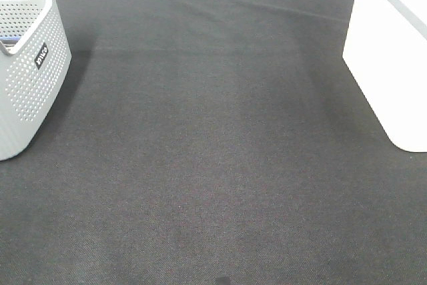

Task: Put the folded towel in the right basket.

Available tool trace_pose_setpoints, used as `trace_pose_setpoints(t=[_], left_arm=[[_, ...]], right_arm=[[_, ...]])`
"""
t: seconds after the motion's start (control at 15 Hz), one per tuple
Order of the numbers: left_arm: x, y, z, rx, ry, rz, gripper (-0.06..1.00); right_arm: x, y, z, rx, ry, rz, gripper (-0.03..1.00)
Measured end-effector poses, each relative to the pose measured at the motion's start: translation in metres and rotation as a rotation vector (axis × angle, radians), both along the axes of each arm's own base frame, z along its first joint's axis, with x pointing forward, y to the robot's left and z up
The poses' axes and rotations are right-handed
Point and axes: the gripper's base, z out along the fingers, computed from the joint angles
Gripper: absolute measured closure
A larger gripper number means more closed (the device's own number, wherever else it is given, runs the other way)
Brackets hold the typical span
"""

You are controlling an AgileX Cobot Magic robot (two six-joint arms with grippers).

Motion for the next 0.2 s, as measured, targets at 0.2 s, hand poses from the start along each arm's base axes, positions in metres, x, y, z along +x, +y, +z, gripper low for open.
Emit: trace_pose_setpoints(t=[0.2], left_arm=[[0.0,0.0,0.0,0.0,0.0,0.0,-0.02]], right_arm=[[0.0,0.0005,0.0,0.005,0.0,0.003,0.29]])
